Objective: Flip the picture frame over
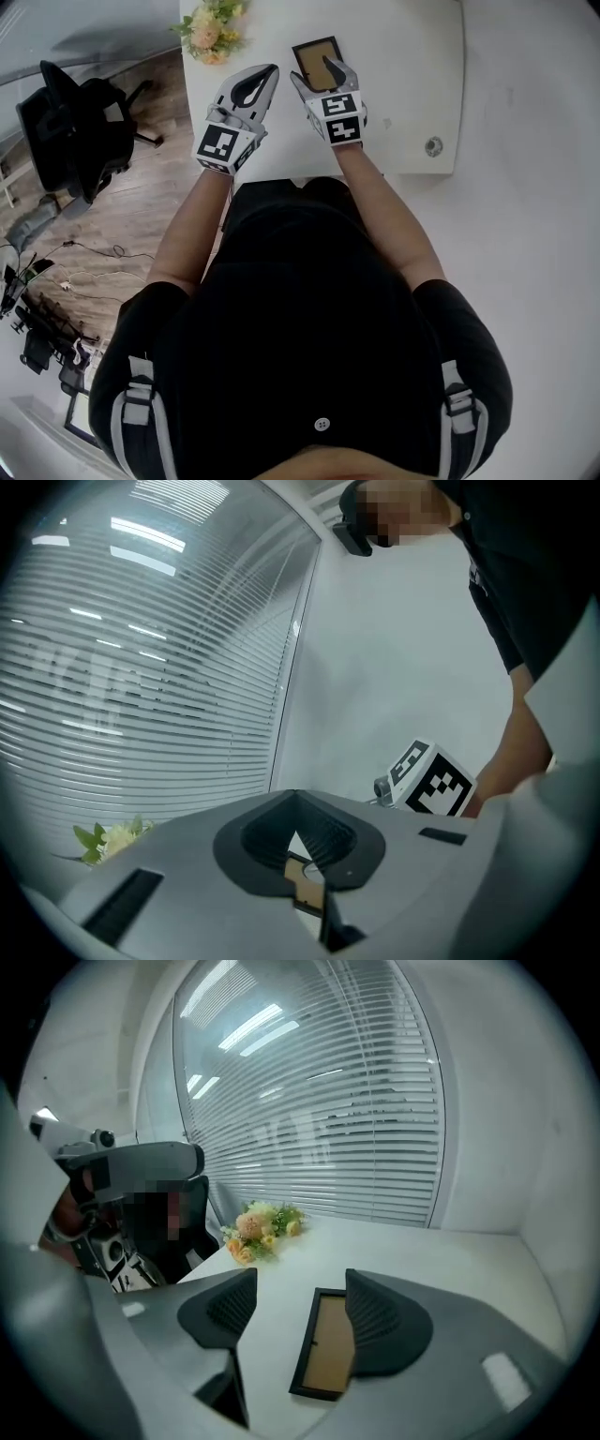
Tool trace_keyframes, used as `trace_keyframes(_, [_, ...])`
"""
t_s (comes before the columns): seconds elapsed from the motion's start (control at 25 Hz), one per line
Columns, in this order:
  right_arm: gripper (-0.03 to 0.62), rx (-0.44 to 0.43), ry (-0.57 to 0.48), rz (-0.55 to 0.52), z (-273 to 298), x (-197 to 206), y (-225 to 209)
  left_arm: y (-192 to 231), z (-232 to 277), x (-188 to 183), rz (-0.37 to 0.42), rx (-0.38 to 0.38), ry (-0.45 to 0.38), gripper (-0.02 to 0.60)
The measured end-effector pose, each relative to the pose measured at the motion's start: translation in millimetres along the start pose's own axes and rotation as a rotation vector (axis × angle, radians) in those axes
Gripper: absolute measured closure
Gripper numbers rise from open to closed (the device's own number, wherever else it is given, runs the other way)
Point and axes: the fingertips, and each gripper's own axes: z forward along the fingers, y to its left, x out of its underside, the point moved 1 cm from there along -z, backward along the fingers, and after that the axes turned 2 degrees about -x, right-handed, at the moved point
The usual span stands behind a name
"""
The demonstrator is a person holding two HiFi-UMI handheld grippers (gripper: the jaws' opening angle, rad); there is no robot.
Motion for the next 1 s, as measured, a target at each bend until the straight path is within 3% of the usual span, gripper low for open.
trace_keyframes(1.0, [0.358,0.112,0.179,0.038,82,56,-17,45,30,84,-0.063,-0.003,0.112,0.577])
